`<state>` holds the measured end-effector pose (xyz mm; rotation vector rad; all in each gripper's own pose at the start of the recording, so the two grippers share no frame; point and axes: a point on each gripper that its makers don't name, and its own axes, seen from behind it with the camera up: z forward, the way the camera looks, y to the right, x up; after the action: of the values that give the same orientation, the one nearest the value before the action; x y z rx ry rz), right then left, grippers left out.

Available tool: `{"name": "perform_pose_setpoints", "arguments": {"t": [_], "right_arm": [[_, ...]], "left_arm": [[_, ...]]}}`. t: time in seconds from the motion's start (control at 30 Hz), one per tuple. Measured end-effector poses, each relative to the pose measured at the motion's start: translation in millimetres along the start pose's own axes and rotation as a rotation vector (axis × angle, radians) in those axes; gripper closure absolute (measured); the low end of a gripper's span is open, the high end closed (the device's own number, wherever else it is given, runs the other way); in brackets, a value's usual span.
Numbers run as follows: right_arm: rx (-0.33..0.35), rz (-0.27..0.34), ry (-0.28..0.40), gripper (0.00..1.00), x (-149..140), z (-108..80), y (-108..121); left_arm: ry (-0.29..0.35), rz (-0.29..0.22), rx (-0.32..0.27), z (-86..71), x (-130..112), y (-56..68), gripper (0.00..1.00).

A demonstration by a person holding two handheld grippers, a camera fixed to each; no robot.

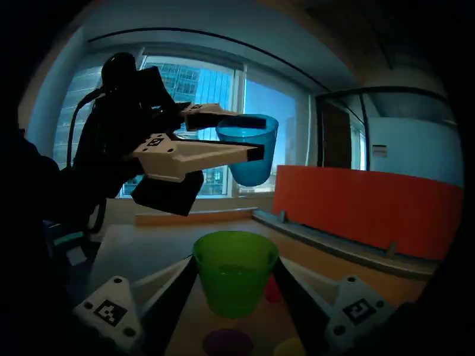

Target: Pour water

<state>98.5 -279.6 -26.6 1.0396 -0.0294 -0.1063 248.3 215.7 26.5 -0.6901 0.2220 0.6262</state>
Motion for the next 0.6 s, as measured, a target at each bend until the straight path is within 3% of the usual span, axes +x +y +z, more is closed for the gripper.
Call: {"name": "perform_pose_setpoints", "arguments": {"t": [0.3,0.6], "right_arm": [[-0.006,0.002,0.013,0.10,5.1,-3.3,1.9],[-0.015,0.005,0.023,0.10,9.8,-4.3,4.8]], "left_arm": [[0.013,-0.222,-0.019,-1.6,-2.5,-2.5,0.12],[0.027,-0.379,-0.037,-2.3,-8.2,-1.9,0.12]]}}
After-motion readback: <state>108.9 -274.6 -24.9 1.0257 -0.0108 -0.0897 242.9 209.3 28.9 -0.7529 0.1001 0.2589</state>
